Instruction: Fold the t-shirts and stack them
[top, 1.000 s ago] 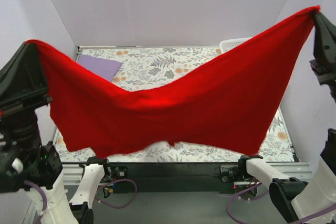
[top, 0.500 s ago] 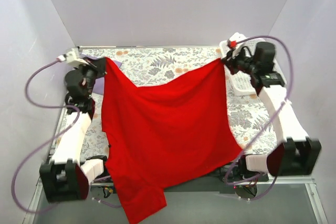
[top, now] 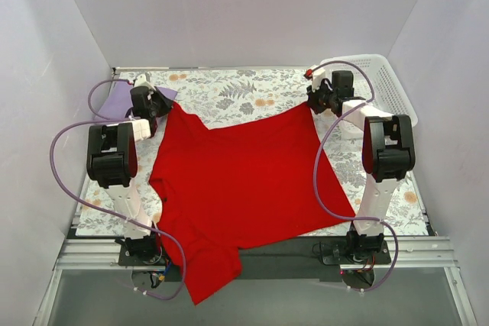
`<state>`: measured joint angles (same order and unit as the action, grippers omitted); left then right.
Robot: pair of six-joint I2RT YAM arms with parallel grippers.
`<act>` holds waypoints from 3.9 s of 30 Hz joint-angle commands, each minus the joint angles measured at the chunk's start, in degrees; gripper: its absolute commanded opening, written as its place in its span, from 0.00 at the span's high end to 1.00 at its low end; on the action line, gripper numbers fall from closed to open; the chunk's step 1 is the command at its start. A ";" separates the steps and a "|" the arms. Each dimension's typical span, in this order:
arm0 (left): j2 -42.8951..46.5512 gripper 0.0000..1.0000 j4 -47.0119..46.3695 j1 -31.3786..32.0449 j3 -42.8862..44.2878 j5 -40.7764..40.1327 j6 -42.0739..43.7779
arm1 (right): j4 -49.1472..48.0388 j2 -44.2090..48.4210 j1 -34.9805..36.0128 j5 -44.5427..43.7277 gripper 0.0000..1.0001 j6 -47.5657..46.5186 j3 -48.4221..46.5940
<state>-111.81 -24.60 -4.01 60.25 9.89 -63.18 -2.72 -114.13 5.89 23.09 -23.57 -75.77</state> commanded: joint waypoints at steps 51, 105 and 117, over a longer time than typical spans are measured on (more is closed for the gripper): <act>28.66 1.00 2.10 -0.30 -11.47 10.15 5.87 | -4.57 12.79 -1.32 1.25 0.99 0.72 4.66; 57.14 1.00 22.57 0.67 -25.62 13.58 1.57 | -4.75 15.51 -3.34 -0.77 0.99 -1.91 10.02; 59.16 1.00 27.15 1.46 -26.23 15.25 -0.89 | -4.66 15.34 -3.43 -1.47 0.99 -2.44 10.55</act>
<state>-54.89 0.21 -3.09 34.83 23.70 -63.24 -6.07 -100.86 2.83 22.26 -25.04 -65.69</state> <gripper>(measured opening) 0.011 0.020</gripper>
